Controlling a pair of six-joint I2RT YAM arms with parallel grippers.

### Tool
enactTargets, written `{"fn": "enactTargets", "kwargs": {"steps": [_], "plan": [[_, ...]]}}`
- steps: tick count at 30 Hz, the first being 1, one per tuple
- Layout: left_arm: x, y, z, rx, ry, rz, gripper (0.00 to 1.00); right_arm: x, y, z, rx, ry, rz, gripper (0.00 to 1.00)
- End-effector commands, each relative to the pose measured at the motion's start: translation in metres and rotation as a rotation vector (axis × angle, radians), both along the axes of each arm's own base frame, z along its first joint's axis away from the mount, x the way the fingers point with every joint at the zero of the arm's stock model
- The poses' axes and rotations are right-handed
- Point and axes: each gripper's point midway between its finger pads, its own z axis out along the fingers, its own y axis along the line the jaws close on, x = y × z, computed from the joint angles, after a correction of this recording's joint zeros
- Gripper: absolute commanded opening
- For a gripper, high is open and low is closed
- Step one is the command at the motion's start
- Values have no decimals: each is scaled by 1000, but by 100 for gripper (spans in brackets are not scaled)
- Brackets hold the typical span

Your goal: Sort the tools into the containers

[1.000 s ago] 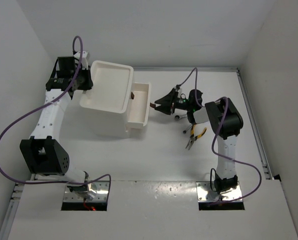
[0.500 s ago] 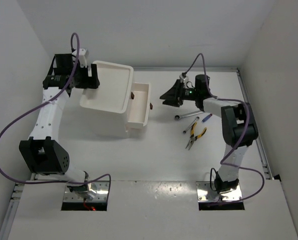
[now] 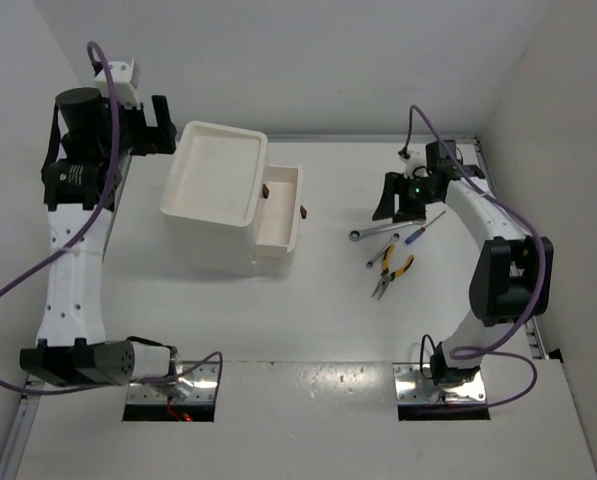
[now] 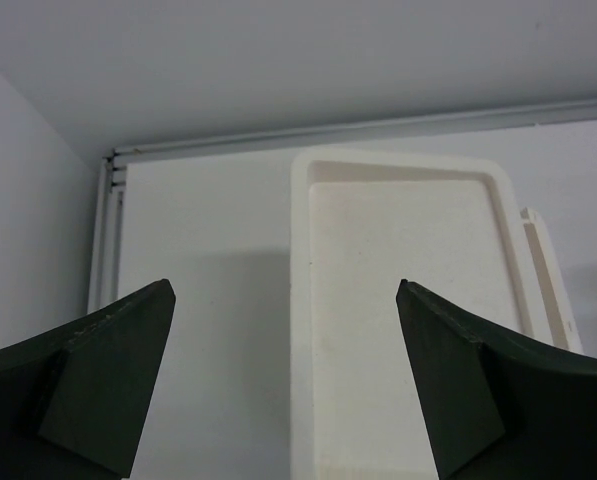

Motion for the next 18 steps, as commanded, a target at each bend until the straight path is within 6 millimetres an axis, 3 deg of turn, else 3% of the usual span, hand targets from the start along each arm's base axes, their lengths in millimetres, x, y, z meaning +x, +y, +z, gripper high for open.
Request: {"fn": "enactTargets", "kwargs": {"steps": [1, 5, 11, 18], "plan": [[-18, 18, 3, 9, -17, 111, 100, -50, -47, -14, -264, 108, -43, 64], [-30, 24, -5, 18, -12, 143, 100, -78, -76, -31, -368, 237, -219, 55], [-38, 27, -3, 32, -24, 160, 100, -125, -85, -64, -420, 464, -308, 48], [-39, 27, -6, 32, -22, 160, 100, -123, -82, -75, -319, 492, -305, 44]]}}
